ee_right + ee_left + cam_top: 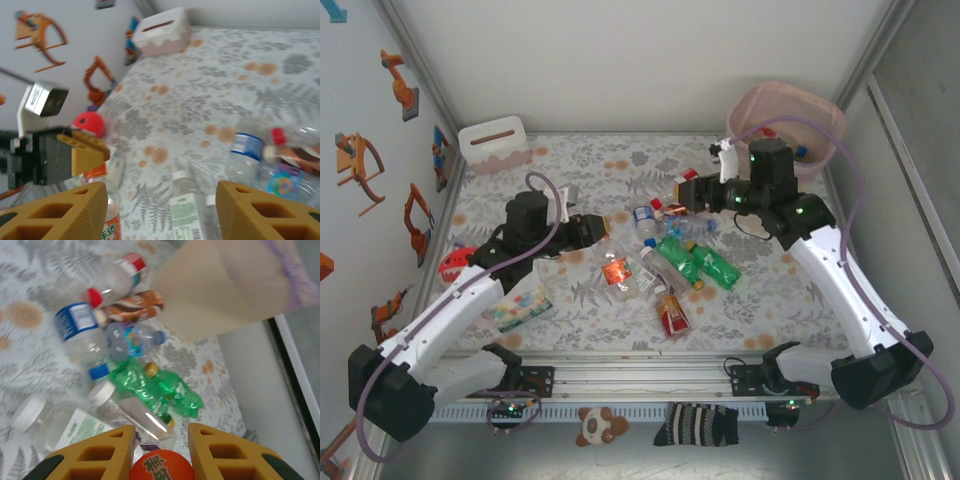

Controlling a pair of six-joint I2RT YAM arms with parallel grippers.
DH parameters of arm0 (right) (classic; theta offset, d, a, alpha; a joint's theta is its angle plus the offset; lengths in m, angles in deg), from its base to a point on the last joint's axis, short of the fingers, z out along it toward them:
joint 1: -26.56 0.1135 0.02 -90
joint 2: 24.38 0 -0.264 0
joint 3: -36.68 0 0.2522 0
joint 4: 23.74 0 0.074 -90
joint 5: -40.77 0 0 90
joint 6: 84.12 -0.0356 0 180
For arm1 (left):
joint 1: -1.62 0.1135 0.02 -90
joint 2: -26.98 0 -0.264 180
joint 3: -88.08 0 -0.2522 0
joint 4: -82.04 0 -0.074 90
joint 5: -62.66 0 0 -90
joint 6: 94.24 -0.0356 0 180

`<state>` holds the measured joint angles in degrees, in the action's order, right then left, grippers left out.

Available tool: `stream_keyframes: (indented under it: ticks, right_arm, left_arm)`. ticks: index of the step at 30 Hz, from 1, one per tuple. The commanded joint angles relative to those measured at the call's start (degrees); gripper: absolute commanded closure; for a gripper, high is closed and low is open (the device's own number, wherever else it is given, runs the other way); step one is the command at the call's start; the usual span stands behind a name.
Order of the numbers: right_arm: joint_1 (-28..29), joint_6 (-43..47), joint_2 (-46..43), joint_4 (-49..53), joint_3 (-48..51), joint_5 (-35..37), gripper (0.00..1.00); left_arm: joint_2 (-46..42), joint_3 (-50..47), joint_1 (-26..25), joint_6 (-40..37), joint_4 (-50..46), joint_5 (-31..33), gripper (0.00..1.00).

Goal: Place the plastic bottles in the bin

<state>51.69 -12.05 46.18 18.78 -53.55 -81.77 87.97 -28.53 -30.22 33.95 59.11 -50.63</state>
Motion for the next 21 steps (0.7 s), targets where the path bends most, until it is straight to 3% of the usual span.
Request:
stream_keyframes:
  ticks: [1, 13, 21]
  right_arm:
    - [2.71, 3.85, -2.33, -9.15, 1.58, -9.42, 0.4]
    - [10.85, 2.38, -2.28, -24.16, 6.93, -17.03, 0.31]
    - [15.45, 5.7, -2.13, -28.88, 10.55, -18.12, 0.24]
  left_arm:
    - [-1.64, 3.56, 0.08, -8.49, 3.9, -6.03, 0.86]
    - [-4.6, 9.38, -0.11, -14.66, 12.01, -17.2, 0.89]
    - [-5.86, 11.2, -0.29, -14.39, 16.06, -20.27, 0.89]
